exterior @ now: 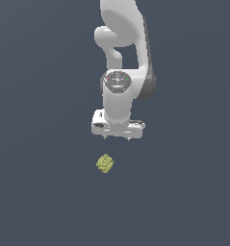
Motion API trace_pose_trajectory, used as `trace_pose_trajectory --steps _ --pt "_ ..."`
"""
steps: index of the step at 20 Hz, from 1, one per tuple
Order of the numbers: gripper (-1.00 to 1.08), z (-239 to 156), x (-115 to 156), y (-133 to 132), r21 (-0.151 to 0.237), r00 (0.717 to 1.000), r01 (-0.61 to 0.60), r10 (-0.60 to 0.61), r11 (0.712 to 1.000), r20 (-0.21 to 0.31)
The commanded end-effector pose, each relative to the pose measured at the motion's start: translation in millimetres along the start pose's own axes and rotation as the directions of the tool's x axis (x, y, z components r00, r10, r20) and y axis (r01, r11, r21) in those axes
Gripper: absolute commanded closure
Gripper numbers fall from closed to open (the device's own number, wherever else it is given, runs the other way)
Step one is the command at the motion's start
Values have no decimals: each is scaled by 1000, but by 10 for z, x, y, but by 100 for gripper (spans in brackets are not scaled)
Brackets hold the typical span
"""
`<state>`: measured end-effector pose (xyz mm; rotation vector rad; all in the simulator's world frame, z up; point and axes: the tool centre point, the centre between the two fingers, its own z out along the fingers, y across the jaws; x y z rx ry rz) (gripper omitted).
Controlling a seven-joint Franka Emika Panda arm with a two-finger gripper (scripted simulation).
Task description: Pick up the object and move it to a goal position.
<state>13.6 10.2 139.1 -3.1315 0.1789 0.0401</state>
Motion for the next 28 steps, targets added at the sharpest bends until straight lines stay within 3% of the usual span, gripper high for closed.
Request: trace_pose_trajectory --steps 1,6,15,22,28 --pt "-92 45 101 49 2 998 -60 60 998 -2" --pt "-92 169 354 177 5 977 -212 212 977 -8" --pt "-92 374 701 375 9 905 -426 426 905 -19" --pt "-92 450 811 442 10 869 -493 493 870 -23" --pt "-92 472 814 446 10 868 -495 496 869 -23"
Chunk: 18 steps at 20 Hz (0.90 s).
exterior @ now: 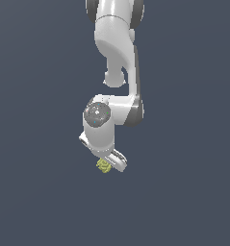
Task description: Pick up the object and move it to a goal position.
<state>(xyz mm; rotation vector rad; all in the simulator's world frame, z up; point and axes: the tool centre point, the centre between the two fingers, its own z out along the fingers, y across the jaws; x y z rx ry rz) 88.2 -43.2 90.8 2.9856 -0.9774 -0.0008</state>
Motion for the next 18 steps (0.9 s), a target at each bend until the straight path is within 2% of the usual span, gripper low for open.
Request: trace_pose_trajectory --steps 1,10,16,17,18 --pt "-92 33 -2 -2 0 1000 0 0 1000 0" --pt "-92 456 -5 7 0 1000 -5 5 1000 0" --pt "-92 498 7 -3 0 1000 -5 5 1000 0" --pt "108 498 7 -3 0 1000 -5 5 1000 0" --pt "108 498 7 -3 0 1000 -5 5 1000 0"
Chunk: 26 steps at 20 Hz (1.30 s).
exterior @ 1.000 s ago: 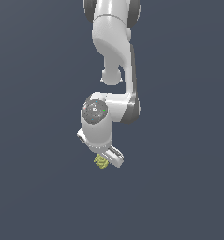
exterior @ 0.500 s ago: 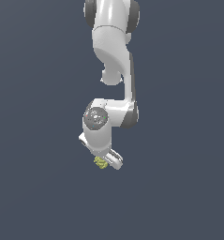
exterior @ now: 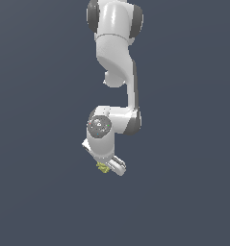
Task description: Pick up the object and move it to a goal position.
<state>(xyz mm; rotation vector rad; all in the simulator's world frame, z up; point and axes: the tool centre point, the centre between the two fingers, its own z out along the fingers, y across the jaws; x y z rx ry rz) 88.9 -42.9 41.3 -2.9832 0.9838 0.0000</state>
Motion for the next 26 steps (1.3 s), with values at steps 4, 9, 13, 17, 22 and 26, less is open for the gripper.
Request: trace_pose_trajectory --steps 4,9,13,17,22,26 --pt "108 2 4 4 0 1000 -1 1 1000 0" --pt "108 2 3 5 0 1000 -1 1 1000 0" --pt "108 -38 -8 2 0 1000 -1 1 1000 0" --pt "108 -161 -41 -5 0 1000 -1 1 1000 0" --pt "108 -440 -113 -18 0 1000 -1 1 1000 1" --pt "108 -779 -202 -38 0 1000 -1 1 1000 1"
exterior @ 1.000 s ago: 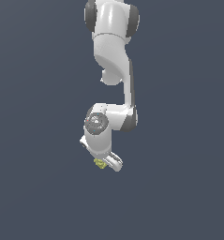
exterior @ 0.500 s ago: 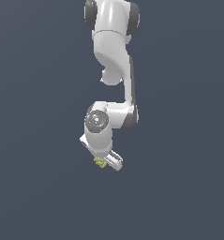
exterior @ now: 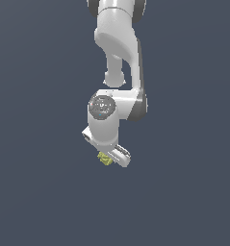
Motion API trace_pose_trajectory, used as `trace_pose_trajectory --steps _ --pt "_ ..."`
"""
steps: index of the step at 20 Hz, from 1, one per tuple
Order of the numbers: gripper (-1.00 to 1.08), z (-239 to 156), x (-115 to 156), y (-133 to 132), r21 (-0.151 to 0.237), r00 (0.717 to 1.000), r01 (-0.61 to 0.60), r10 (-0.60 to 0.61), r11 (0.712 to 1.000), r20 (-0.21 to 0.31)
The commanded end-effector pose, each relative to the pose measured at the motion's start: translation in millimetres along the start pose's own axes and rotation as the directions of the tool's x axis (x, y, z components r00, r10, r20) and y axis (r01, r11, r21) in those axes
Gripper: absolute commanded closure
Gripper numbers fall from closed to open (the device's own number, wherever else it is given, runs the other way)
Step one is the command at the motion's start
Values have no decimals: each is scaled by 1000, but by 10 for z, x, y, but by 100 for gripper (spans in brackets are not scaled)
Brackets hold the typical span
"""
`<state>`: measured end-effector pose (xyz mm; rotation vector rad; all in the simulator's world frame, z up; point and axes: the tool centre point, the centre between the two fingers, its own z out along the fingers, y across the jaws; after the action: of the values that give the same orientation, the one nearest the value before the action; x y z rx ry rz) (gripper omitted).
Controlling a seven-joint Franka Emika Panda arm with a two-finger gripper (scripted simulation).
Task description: Pick up the object and move it to a goal position.
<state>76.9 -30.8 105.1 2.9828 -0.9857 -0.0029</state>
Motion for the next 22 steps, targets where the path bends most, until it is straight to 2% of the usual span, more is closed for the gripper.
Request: trace_pose_trajectory --steps 1,22 --pt "108 -242 -61 -16 1 1000 0 0 1000 -1" --pt "108 -2657 -650 -155 0 1000 -1 1 1000 -2"
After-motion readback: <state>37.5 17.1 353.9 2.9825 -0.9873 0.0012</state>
